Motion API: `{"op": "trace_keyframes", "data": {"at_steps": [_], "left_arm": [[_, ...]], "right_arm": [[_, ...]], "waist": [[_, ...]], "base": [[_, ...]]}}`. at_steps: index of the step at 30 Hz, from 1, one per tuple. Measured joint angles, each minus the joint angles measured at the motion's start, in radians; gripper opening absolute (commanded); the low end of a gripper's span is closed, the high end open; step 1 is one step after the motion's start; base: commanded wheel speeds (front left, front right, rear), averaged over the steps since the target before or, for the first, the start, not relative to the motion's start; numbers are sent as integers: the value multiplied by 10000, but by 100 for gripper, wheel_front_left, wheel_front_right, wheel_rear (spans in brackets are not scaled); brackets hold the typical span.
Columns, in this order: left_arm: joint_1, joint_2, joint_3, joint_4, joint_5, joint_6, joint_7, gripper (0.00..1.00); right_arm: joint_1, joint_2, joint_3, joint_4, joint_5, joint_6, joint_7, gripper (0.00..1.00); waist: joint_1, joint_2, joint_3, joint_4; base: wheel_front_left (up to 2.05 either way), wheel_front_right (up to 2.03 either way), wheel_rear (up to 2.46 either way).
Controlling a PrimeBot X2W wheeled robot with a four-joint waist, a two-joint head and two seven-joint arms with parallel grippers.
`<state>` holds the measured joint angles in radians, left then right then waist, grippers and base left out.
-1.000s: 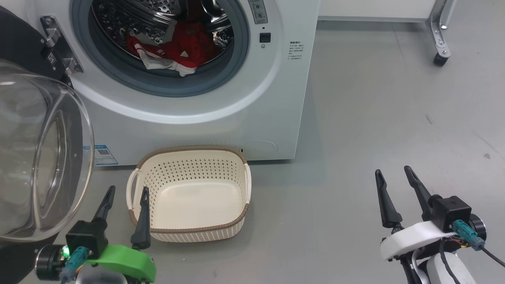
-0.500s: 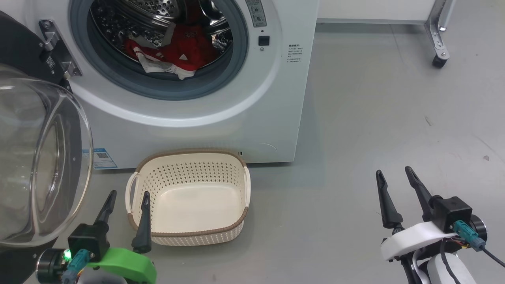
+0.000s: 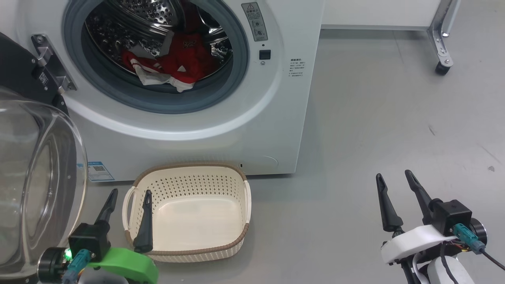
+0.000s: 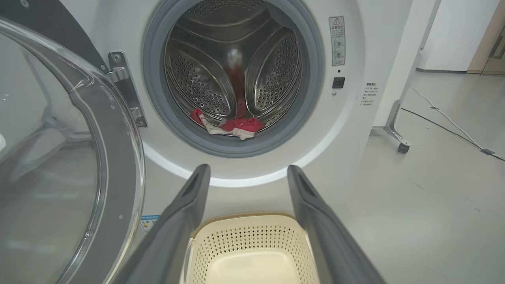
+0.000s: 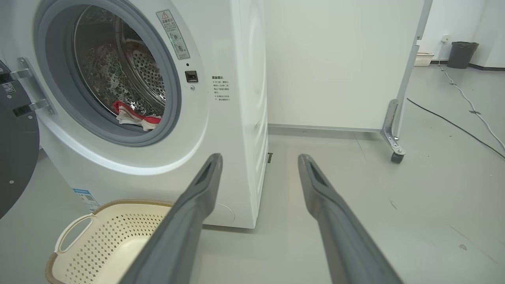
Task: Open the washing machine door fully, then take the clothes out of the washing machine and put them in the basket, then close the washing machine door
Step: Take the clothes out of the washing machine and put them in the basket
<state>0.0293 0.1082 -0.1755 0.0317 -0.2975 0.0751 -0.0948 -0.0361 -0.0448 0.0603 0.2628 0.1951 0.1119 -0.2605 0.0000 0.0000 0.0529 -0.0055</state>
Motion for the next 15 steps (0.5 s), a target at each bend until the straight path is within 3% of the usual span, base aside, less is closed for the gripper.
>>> {"op": "trace_keyframes", "data": {"at_steps": [15], "left_arm": [[14,-4,58,-123,0,88,59,100]], "right_arm": [[2,4,-4,-35,0,2,0,100]], "waist": [[0,0,72,11]], "base": [[71,-71,0]]}}
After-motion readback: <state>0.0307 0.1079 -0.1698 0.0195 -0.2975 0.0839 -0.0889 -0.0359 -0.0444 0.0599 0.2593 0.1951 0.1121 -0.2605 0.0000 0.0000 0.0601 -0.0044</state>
